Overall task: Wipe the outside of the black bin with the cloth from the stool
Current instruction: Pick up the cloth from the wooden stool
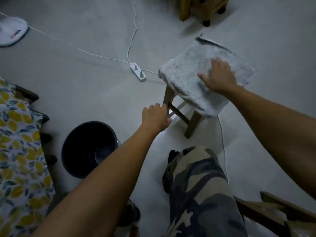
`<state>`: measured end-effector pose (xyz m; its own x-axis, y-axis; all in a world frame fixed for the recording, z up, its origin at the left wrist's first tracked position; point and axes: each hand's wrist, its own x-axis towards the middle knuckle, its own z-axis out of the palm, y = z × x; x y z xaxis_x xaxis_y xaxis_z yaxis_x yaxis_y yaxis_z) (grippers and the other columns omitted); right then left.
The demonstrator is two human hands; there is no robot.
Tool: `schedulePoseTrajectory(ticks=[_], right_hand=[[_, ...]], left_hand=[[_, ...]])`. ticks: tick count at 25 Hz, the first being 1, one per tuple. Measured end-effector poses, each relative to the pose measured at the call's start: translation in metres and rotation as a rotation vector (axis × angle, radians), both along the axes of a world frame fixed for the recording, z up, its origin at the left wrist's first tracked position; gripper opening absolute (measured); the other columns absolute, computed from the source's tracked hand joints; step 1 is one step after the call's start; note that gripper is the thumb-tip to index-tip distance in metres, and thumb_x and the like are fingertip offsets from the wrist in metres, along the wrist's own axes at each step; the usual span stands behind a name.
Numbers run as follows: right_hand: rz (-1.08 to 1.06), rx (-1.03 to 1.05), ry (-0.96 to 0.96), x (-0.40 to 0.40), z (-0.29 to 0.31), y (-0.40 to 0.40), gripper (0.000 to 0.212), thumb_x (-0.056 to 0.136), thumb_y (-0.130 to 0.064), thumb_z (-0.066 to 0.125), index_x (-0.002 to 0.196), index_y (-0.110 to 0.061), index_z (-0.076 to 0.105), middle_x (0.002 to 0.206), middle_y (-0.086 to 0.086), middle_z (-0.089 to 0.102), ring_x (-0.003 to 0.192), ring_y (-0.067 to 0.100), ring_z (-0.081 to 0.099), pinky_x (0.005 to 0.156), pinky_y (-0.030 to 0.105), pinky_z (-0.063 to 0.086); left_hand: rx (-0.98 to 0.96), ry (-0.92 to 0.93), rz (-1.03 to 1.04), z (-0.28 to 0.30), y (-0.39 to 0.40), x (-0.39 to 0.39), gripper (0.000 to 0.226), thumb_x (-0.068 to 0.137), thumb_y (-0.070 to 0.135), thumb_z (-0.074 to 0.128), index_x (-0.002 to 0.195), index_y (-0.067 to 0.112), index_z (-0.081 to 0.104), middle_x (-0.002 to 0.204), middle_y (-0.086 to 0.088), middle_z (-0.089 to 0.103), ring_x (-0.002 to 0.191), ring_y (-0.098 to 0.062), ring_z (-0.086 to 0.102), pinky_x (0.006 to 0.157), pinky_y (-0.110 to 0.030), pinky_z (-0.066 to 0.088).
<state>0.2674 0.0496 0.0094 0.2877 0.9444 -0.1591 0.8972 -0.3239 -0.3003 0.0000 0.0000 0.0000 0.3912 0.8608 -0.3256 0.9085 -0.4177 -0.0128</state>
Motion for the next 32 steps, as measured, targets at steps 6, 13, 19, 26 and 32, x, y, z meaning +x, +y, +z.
schedulePoseTrajectory(ticks=[6,13,19,26,32], right_hand=[[-0.022,-0.136,-0.087,-0.013,-0.026,-0.011,0.092,0.102,-0.070,0.024,0.165,-0.007,0.002,0.174,0.013,-0.002,0.161,0.032,0.001,0.126,0.060,0.005],[0.009,-0.070,-0.066,-0.022,-0.024,-0.029,0.066,0.111,-0.048,0.024,0.165,-0.011,0.015,0.174,0.011,0.011,0.160,0.030,0.011,0.126,0.058,0.011],[0.040,0.127,-0.115,-0.032,-0.015,-0.049,0.036,0.111,-0.026,0.037,0.136,-0.011,0.059,0.132,0.016,0.064,0.118,0.035,0.061,0.097,0.047,0.050],[0.055,0.196,0.015,-0.071,0.012,-0.068,0.035,0.111,-0.033,0.034,0.119,-0.018,0.065,0.096,0.011,0.070,0.085,0.028,0.065,0.076,0.047,0.057],[0.035,0.299,0.172,-0.114,0.048,-0.078,0.032,0.112,-0.032,0.037,0.118,-0.016,0.065,0.103,0.010,0.070,0.089,0.025,0.067,0.076,0.041,0.059]], left_hand=[[-0.006,0.019,0.009,-0.009,0.006,-0.016,0.059,0.095,0.058,0.051,0.137,0.016,0.048,0.127,-0.010,0.060,0.112,-0.031,0.060,0.087,-0.042,0.046],[0.007,0.011,0.008,-0.007,-0.006,-0.018,0.058,0.095,0.057,0.052,0.136,0.016,0.049,0.123,-0.009,0.061,0.109,-0.029,0.061,0.085,-0.041,0.048],[0.035,-0.001,0.019,0.010,-0.010,-0.019,0.059,0.095,0.058,0.053,0.136,0.017,0.048,0.128,-0.009,0.060,0.113,-0.030,0.061,0.089,-0.043,0.049],[0.094,-0.023,0.049,0.049,-0.018,-0.036,0.060,0.095,0.058,0.053,0.138,0.016,0.047,0.127,-0.009,0.060,0.113,-0.029,0.061,0.089,-0.043,0.049],[0.145,-0.029,0.087,0.087,-0.035,-0.056,0.059,0.096,0.058,0.052,0.137,0.016,0.047,0.129,-0.010,0.060,0.115,-0.030,0.060,0.091,-0.043,0.049]])
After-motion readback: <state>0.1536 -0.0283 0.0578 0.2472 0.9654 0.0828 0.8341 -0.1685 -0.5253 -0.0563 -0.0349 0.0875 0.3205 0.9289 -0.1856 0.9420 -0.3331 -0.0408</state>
